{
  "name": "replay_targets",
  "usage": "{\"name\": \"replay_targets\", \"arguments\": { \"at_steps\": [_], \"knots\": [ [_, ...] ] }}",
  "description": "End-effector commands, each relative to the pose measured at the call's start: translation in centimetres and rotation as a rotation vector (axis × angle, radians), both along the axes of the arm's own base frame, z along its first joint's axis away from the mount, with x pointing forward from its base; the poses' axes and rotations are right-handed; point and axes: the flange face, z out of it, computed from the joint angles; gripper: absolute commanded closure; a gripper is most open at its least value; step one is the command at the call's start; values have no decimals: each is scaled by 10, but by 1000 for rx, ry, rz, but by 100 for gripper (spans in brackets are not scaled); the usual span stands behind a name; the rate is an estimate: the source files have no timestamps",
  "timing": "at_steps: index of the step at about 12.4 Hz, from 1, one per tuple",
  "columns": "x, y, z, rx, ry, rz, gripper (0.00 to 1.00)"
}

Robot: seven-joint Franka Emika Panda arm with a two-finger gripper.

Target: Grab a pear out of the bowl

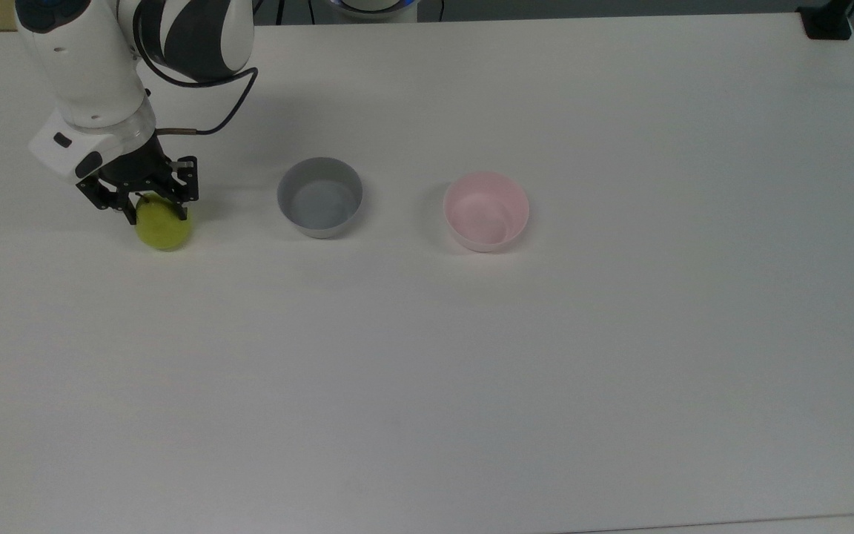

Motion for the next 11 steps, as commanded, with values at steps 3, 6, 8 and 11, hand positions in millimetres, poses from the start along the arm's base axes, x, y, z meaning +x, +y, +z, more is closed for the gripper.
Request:
{"name": "replay_targets", "arguments": {
  "at_steps": [3,6,8,11],
  "knots": [
    [-6,1,21,35,-26,-87,0],
    [-16,14,78,55,-13,-122,0],
    [-21,39,134,53,-14,-84,0],
    [-37,56,197,68,-26,-148,0]
  ]
}}
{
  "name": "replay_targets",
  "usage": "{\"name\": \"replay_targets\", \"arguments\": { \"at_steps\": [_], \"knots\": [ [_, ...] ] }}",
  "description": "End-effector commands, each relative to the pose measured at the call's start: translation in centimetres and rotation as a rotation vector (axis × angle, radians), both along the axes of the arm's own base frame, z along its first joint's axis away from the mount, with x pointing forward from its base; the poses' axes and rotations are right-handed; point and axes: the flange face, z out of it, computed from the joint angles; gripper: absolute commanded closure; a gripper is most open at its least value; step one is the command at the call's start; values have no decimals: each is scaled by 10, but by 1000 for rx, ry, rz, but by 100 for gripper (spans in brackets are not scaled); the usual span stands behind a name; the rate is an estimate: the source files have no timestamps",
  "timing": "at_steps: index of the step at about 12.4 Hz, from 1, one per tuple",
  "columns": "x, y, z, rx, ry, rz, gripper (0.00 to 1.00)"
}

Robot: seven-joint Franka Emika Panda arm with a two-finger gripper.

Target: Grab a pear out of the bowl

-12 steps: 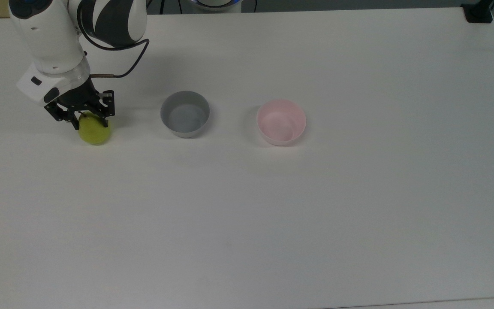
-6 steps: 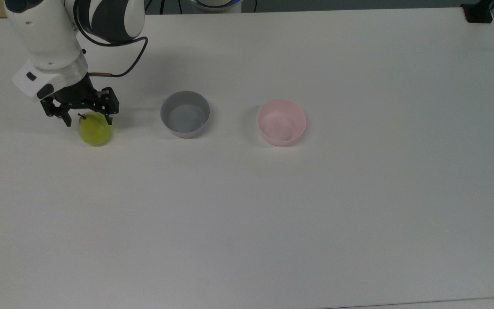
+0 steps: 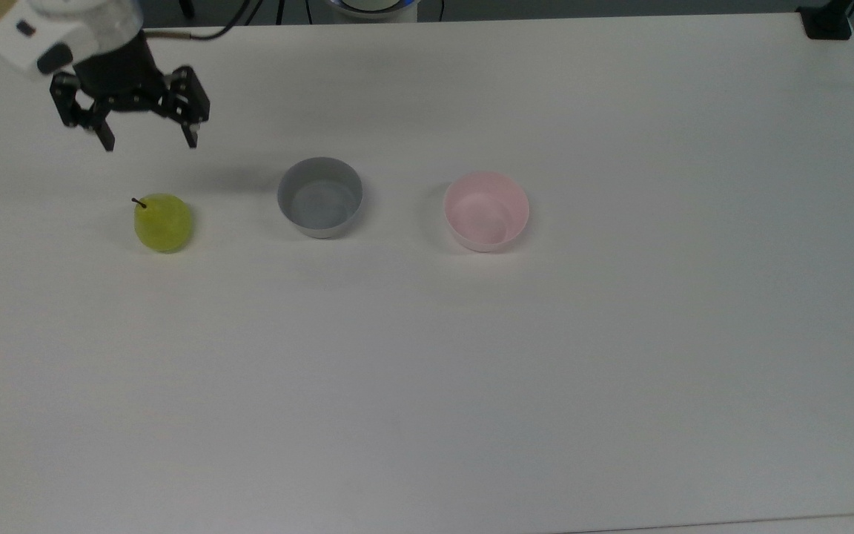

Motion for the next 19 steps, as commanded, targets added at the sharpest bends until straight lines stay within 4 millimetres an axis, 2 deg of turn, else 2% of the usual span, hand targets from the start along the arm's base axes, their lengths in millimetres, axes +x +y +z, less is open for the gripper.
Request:
{"name": "replay_targets", "arguments": {
  "at_steps": [1,4,6,8,10,12,15,19],
  "knots": [
    [-22,23,61,21,6,-54,0],
    [-41,49,119,50,61,-39,0],
    [-50,65,140,68,72,-96,0],
    [-58,84,150,82,83,-126,0],
    [-57,100,150,83,84,-103,0],
    [-50,114,137,82,96,-68,0],
    [-41,121,132,72,48,-41,0],
    [-36,117,126,71,51,-38,0]
  ]
}}
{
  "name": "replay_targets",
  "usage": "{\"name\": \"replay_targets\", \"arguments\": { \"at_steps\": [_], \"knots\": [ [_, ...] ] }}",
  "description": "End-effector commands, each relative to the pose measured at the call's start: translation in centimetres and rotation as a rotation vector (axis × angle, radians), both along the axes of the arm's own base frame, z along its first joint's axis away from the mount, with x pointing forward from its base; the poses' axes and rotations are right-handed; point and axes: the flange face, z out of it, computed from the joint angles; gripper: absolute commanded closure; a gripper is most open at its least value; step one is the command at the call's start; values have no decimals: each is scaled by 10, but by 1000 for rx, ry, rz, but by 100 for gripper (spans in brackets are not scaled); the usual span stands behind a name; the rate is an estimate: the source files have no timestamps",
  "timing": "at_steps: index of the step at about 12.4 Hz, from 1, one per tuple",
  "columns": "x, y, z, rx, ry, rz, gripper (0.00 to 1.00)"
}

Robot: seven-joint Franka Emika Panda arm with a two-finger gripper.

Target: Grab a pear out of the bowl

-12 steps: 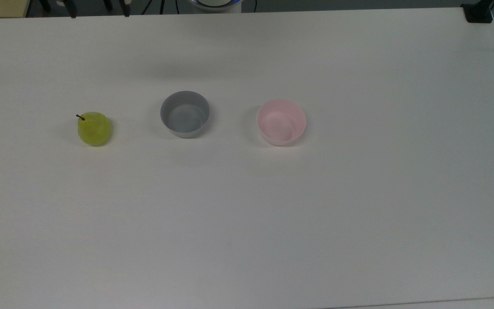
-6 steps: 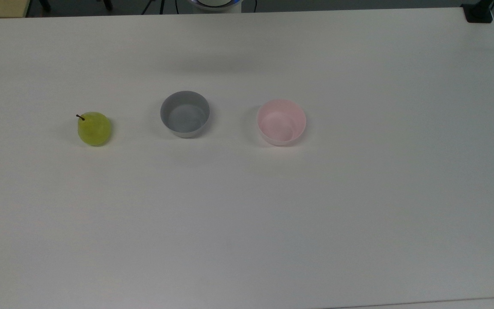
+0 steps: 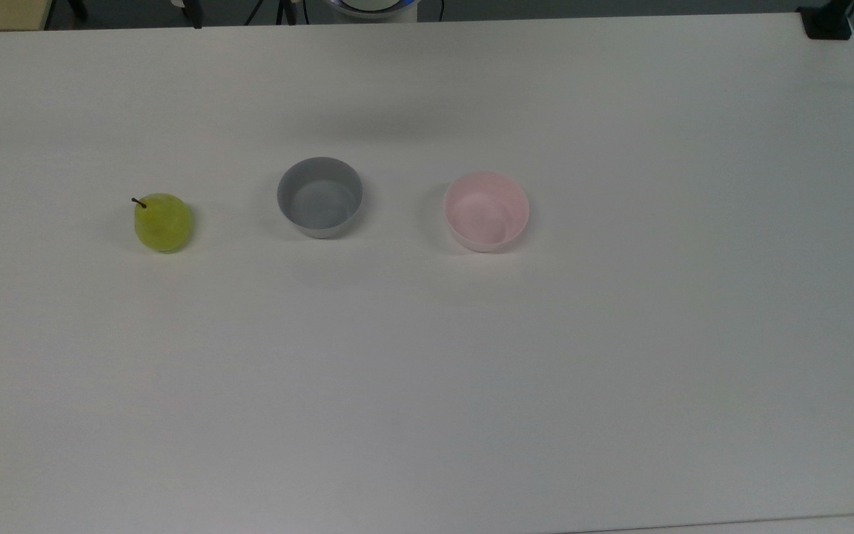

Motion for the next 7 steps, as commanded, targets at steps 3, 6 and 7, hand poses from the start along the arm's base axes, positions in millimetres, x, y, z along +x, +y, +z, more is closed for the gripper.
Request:
{"name": "replay_targets", "arguments": {
  "at_steps": [3,6,7],
  "knots": [
    [4,0,-7,15,-15,-4,0],
    [4,0,-6,14,-22,-6,0],
    [5,0,-6,15,-21,-9,0]
  ]
}}
